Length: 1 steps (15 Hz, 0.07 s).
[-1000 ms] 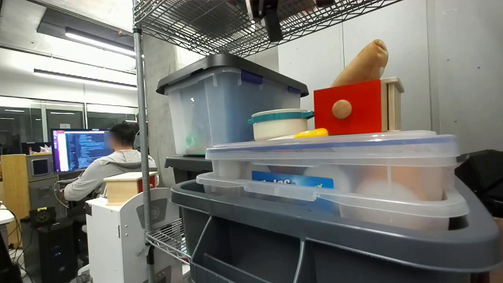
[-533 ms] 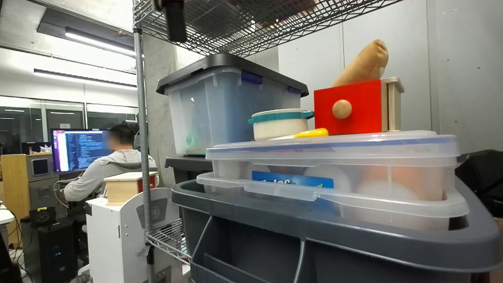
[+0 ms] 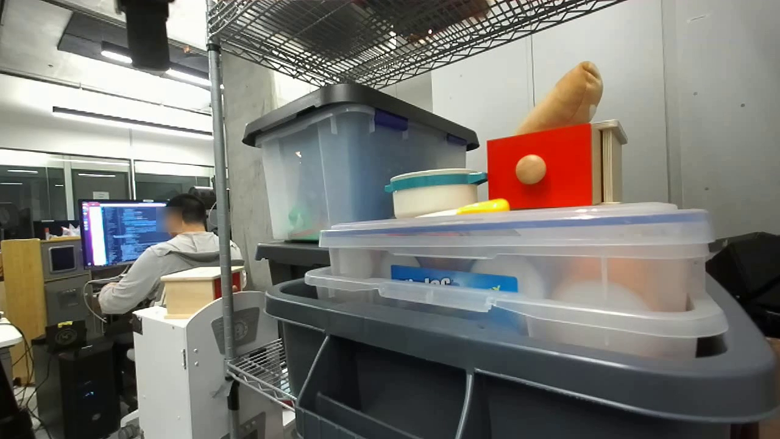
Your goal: Put the bread plushy in the drawer
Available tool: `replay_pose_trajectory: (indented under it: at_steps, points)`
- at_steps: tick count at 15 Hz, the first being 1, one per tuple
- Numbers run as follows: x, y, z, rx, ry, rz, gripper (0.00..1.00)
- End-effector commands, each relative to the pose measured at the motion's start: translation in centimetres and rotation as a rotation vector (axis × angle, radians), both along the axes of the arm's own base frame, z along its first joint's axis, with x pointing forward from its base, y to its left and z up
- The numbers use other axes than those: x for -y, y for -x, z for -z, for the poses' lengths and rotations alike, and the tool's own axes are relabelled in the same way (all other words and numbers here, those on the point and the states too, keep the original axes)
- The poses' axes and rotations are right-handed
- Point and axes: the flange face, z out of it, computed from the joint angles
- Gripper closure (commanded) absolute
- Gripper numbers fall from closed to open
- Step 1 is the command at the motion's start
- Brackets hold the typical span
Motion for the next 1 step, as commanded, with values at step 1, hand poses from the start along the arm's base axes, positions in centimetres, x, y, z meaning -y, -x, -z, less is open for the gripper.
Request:
replay_pose_trajectory:
  at_steps: [1]
  points:
    - [0.02,-0.08,0.03,-0.004,0.000,0.000,0.00]
